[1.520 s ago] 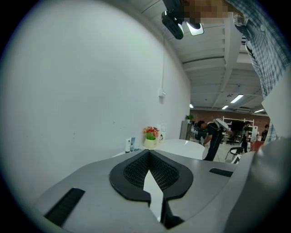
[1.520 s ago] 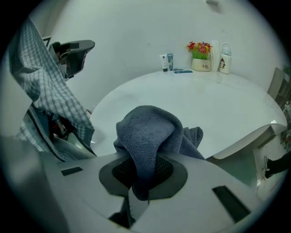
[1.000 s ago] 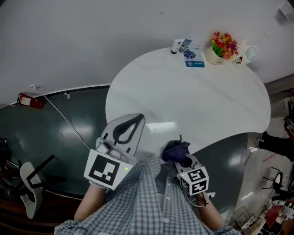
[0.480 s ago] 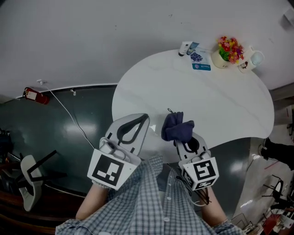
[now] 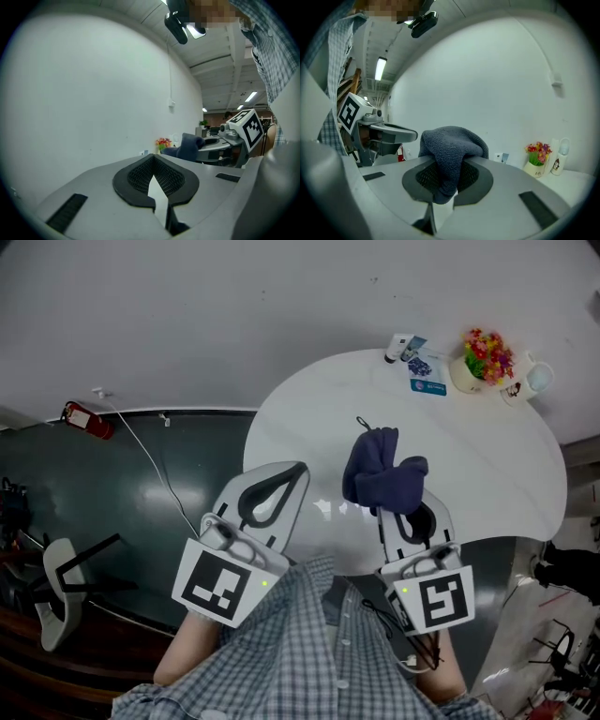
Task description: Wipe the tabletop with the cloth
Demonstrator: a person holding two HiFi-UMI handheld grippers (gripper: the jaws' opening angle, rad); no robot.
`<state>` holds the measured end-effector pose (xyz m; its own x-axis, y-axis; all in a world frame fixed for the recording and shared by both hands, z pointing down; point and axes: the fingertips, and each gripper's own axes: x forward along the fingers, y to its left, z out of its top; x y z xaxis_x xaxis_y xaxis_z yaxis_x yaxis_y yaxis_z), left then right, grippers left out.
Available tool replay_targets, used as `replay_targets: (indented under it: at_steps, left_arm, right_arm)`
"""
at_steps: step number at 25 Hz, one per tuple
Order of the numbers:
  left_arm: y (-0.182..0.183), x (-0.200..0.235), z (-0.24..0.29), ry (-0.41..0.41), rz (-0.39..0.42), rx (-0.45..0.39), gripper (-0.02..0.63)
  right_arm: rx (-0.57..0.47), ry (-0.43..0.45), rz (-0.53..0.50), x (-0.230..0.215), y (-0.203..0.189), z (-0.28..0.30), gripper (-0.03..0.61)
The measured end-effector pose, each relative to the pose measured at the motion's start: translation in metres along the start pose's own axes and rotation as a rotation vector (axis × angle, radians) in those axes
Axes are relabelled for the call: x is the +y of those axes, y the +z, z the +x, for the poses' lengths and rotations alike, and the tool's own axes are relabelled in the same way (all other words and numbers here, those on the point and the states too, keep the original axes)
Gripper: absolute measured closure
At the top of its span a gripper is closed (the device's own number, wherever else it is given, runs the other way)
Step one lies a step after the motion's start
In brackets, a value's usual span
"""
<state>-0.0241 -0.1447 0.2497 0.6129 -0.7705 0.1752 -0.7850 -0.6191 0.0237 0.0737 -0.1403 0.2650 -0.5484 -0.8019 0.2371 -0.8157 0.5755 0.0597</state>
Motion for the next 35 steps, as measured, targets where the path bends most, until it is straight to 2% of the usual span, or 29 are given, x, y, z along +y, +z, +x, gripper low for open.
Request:
replay_targets:
  at_steps: [6,13,35]
  left_arm:
    - [0.008,0.0,-0.004,0.014,0.01,-0.018,0.612]
    - [0.006,0.0,0.0,0.017,0.009,-0.01,0.612]
    - [0.004,-0.005,0.007,-0.001,0.012,-0.004,0.612]
  right_arm:
    - [-0.04,0.005,-0.028,0.001,0.018,0.002,0.541]
    - [-0.03,-0.011,-0.004,-0.004,0.011,0.006,0.541]
    - [-0.027,-0.013,-0.023,-0.006,0.006,0.006,0.543]
